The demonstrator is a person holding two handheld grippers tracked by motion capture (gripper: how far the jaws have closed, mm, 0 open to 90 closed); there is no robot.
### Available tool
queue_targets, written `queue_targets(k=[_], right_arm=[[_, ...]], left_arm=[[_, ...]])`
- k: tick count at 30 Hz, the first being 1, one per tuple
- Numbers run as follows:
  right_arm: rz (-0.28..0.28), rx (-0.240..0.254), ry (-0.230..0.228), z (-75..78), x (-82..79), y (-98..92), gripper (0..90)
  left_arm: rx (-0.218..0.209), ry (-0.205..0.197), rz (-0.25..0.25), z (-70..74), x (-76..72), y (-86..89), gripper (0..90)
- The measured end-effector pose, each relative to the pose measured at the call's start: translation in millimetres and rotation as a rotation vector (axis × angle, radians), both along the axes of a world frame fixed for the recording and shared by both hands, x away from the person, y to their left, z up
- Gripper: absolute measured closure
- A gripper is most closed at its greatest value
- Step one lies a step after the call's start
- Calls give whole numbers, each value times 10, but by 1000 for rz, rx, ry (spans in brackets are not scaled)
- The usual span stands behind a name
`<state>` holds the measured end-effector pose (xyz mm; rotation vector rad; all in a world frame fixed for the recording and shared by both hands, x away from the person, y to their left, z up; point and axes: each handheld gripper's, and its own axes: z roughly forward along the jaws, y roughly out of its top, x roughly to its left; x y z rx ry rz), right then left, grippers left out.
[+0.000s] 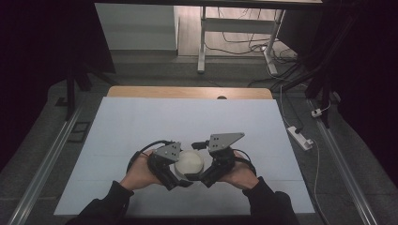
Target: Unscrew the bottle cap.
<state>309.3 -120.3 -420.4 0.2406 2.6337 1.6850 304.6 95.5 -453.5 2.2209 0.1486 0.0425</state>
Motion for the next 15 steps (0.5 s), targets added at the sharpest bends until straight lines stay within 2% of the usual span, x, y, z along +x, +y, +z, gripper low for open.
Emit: queue_targets(k=[1, 2, 3, 4, 5, 6, 7, 10, 11, 12, 15], right_arm=[[-58, 16, 5, 32, 11, -23, 0], [-78, 16, 7, 40, 14, -27, 0], [-115, 6, 10, 47, 12, -26, 0], [-134, 1, 6, 47, 10, -21, 0], [-134, 1, 6, 47, 10, -21, 0], [-164, -13, 2, 32, -6, 12, 0], [-164, -13, 2, 32, -6, 12, 0], [-242, -57, -31, -10, -44, 103, 0], [-242, -57, -31, -10, -44, 103, 0], [-276, -55, -27, -38, -43, 130, 3], [-291, -43, -22, -62, -36, 138, 30]], left_arm=[[-1, 2, 55, -4, 31, 19, 73], [-1, 2, 55, -4, 31, 19, 73], [-4, 6, 115, -10, 56, 30, 73], [-3, 4, 142, -13, 65, 35, 73], [-3, 4, 142, -13, 65, 35, 73], [-1, 6, 181, -13, 78, 46, 73], [-1, 6, 181, -13, 78, 46, 73], [-1, 7, 196, -8, 85, 52, 73], [1, 5, 200, -5, 81, 47, 73], [3, 3, 203, -2, 74, 36, 73], [19, -9, 209, 9, 51, 3, 73]])
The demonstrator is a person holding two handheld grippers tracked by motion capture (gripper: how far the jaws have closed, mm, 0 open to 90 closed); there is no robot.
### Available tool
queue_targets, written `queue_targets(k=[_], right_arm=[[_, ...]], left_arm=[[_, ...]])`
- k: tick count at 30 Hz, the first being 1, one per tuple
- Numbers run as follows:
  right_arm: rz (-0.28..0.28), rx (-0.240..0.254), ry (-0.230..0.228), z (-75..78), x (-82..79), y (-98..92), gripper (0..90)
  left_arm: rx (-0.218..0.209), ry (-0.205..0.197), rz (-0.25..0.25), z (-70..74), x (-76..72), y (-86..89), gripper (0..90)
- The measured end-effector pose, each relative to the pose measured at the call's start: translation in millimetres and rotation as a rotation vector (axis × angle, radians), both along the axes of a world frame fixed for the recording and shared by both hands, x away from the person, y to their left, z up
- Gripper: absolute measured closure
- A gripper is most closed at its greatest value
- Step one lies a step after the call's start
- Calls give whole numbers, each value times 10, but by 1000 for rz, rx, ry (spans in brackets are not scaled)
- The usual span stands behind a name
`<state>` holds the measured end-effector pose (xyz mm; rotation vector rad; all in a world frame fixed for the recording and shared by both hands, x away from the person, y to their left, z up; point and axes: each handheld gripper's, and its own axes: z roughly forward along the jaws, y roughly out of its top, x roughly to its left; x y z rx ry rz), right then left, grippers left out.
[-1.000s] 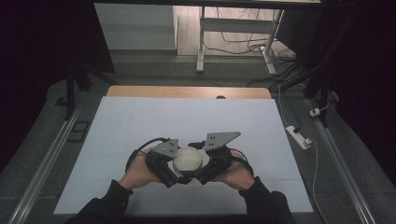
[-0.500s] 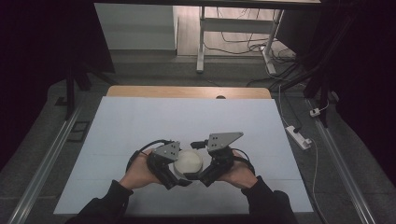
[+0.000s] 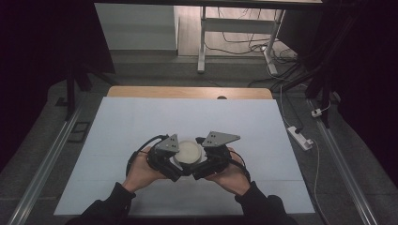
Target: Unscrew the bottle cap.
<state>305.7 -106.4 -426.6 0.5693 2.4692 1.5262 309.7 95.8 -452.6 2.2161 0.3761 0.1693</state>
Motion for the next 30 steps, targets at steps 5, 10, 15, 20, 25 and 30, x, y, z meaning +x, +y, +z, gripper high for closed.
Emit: queue_targets(k=[5, 10, 15, 20, 25, 30], right_arm=[[24, -2, -9, -8, -26, 10, 73], [111, -6, 22, 22, -12, -26, 74], [246, 0, 55, 50, 14, -86, 74], [364, -3, 59, 53, 13, -120, 74], [329, 7, 45, 70, -6, -121, 73], [190, 14, 45, 131, -33, -86, 11]], left_arm=[[11, 0, -20, 10, -18, -25, 73], [3, 14, -104, 17, -20, -5, 73], [-17, 32, -240, 22, -50, -5, 73], [-34, 37, -314, -1, -76, -17, 73], [-26, 27, -273, -2, -67, -20, 73], [-8, 17, -167, 1, -40, -23, 73]])
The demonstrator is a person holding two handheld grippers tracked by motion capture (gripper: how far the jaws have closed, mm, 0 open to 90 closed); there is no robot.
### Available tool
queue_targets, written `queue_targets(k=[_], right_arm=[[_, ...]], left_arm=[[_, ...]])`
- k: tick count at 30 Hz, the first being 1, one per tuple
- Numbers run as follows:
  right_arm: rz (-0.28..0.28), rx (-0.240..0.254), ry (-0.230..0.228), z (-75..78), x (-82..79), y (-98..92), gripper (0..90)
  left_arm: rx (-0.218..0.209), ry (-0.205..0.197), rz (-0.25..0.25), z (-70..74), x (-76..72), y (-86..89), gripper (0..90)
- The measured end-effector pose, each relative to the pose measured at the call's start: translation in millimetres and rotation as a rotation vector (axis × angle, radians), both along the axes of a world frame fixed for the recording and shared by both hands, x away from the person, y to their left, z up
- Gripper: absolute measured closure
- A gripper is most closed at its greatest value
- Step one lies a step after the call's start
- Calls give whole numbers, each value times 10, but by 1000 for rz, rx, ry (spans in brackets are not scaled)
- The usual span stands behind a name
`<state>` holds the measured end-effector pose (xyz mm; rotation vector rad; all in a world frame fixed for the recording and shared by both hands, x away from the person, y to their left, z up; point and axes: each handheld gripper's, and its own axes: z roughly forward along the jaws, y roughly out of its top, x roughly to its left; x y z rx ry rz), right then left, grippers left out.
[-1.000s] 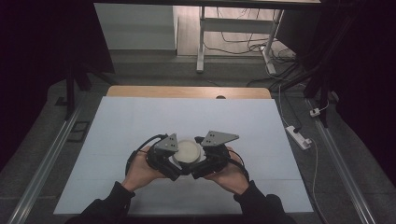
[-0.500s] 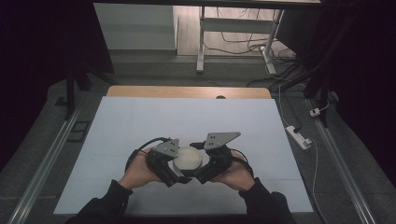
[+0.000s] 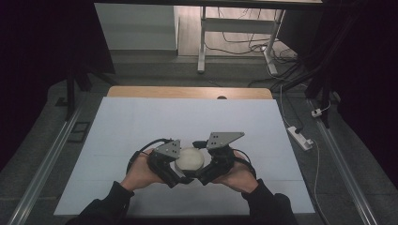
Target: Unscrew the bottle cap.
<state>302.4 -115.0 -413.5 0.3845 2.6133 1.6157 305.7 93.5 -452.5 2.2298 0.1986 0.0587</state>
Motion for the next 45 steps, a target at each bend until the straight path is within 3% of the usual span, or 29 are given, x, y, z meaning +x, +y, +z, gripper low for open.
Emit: queue_targets(k=[1, 2, 3, 7, 15, 21, 28, 45], right_arm=[[-26, -16, -9, -10, -8, 18, 11], [-26, -16, -9, -10, -8, 18, 11], [-70, -40, -12, -41, -10, 51, 11], [-106, -55, 4, -114, 18, 86, 48], [-108, -62, -23, -124, -2, 88, 75], [-106, -25, -19, -85, 4, 54, 76], [-116, -20, -27, -58, 14, 21, 76], [-131, -29, -38, -27, -2, -40, 76]], left_arm=[[7, -3, 40, -5, 8, -8, 73], [7, -3, 40, -5, 8, -8, 73], [10, -2, 56, -7, 12, -11, 73], [13, -5, 80, -7, 12, -18, 73], [12, -4, 71, -5, 11, -16, 73], [20, -4, 76, -27, 22, -11, 73], [19, -3, 90, -46, 43, 4, 73], [20, -5, 168, -88, 141, 98, 73]])
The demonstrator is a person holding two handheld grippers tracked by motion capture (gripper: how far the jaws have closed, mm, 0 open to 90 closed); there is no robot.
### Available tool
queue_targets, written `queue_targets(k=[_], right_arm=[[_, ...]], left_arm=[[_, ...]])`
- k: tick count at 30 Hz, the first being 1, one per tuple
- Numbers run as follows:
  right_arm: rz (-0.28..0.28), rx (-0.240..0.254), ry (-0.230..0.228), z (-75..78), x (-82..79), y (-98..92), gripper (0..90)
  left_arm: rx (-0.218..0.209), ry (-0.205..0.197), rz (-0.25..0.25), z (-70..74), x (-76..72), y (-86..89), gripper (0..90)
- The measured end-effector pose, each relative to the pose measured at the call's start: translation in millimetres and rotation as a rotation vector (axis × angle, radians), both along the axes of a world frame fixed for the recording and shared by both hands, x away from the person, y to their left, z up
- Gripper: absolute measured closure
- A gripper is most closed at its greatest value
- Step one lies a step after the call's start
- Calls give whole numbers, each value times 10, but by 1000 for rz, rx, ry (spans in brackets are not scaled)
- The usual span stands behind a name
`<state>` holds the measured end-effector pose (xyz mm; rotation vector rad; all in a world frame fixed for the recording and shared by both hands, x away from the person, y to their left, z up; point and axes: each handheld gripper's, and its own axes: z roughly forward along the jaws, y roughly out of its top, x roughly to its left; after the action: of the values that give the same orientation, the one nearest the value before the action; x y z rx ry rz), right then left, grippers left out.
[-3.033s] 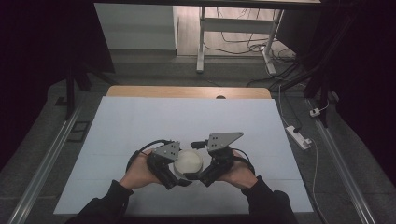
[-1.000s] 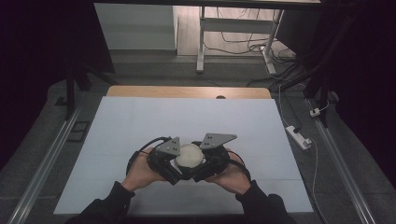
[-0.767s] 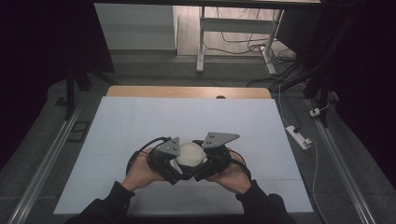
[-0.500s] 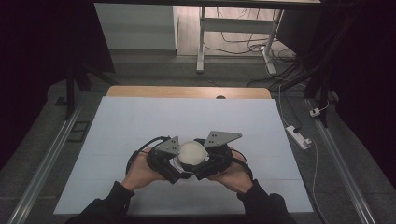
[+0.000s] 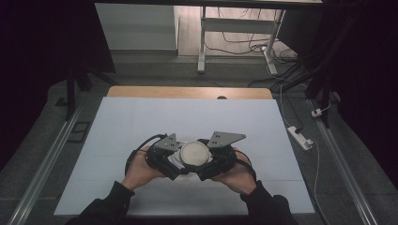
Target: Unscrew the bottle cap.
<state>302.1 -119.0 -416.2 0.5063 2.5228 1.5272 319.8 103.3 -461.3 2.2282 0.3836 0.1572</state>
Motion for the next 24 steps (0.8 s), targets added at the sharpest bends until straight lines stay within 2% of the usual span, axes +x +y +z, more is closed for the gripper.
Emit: queue_targets(k=[12, 24], right_arm=[[-7, -1, -13, 21, -74, -64, 76], [-23, -13, -8, -38, -107, -110, 76]], left_arm=[[-4, 1, 64, -32, 114, 79, 73], [-10, -4, 99, -42, 195, 120, 73]])
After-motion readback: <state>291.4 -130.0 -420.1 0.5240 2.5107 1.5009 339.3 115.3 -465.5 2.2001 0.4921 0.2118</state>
